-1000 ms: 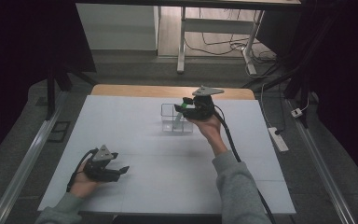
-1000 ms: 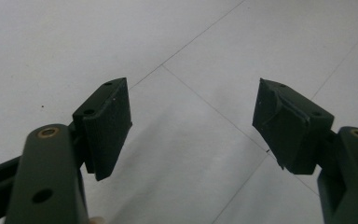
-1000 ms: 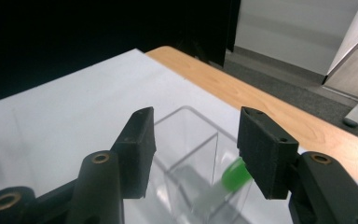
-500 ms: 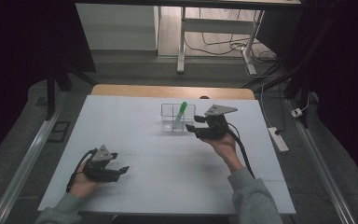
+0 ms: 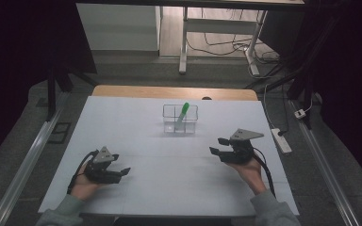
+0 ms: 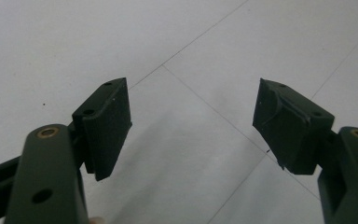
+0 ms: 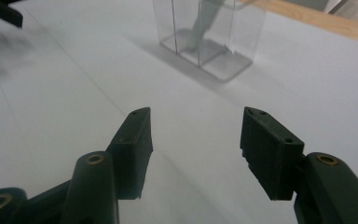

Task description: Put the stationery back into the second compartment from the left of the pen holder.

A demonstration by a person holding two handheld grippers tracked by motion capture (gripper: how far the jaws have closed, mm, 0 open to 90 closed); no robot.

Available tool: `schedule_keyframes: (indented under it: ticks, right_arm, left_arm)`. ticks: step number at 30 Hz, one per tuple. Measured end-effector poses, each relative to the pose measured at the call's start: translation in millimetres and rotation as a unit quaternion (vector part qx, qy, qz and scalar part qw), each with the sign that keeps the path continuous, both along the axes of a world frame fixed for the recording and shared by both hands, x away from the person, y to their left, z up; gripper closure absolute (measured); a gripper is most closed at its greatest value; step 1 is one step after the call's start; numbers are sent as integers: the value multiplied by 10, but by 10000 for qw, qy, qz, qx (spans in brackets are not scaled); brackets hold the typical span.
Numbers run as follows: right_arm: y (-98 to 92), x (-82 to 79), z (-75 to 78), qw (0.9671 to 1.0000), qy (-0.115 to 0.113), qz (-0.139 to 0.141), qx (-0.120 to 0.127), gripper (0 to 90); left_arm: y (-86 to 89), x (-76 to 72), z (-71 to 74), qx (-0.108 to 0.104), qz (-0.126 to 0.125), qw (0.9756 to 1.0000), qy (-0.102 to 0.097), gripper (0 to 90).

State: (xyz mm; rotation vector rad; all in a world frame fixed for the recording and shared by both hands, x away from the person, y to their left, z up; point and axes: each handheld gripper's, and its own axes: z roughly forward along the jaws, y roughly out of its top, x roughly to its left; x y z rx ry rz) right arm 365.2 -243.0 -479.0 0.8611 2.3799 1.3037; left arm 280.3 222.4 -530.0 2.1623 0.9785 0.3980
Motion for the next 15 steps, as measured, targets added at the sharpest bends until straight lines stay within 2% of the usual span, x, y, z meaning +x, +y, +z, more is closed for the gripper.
schedule_keyframes:
  ticks: [1, 2, 6, 15]
  right_arm:
    - [-80, -63, -36, 10000, -23, -28, -28, 427]
    - [-80, -63, -36, 10000, -23, -28, -28, 427]
    - [-285, -178, -78, 9999, -19, -134, -107, 423]
    - [-496, -311, -191, 9998, 54, -200, -78, 418]
  left_arm:
    - [3, 0, 1, 1, 3, 10000, -5, 270]
    - [4, 2, 1, -5, 1, 10000, -4, 270]
    - [3, -2, 4, 2, 2, 10000, -11, 270]
    - [0, -5, 8, -29, 6, 10000, -27, 270]
